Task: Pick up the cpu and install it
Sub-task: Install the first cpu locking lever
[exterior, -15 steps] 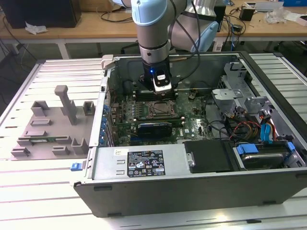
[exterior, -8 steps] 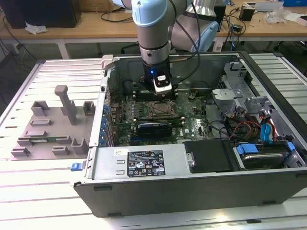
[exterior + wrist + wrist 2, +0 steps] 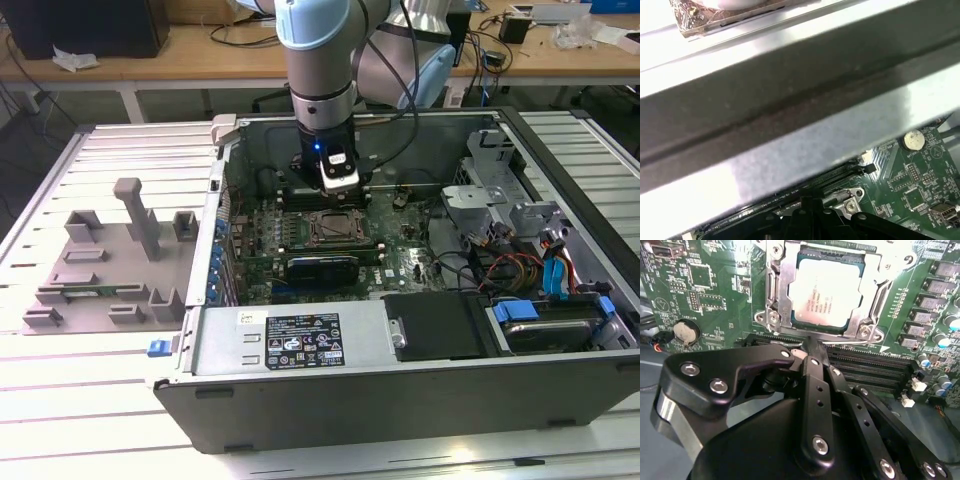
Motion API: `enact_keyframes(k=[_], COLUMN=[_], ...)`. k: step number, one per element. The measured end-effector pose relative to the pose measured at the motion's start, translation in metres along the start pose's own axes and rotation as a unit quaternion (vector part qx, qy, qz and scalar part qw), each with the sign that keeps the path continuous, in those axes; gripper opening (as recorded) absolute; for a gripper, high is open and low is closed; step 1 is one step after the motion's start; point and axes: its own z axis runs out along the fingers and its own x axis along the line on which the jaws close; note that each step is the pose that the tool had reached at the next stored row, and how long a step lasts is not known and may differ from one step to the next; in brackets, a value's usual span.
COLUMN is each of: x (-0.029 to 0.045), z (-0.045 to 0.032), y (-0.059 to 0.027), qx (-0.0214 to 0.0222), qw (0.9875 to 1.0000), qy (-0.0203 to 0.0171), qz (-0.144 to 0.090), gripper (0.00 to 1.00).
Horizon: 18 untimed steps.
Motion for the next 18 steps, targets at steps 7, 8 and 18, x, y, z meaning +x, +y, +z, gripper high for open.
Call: enact_keyframes(k=[7,8,18], x=[0.0016,0.0017,-0.0050], z=[0.0003,0.0003,0.0038], y=[0.0030,0.0032,0.0027], qx=[-0.0003,-0.0004,0.0003], qw=[1.0000,1.0000,1.0000], qy=[-0.0010,-0.0011,-0.0016], qz=[0.000,0.001,0.002], gripper=[0.11,0.11,0.11])
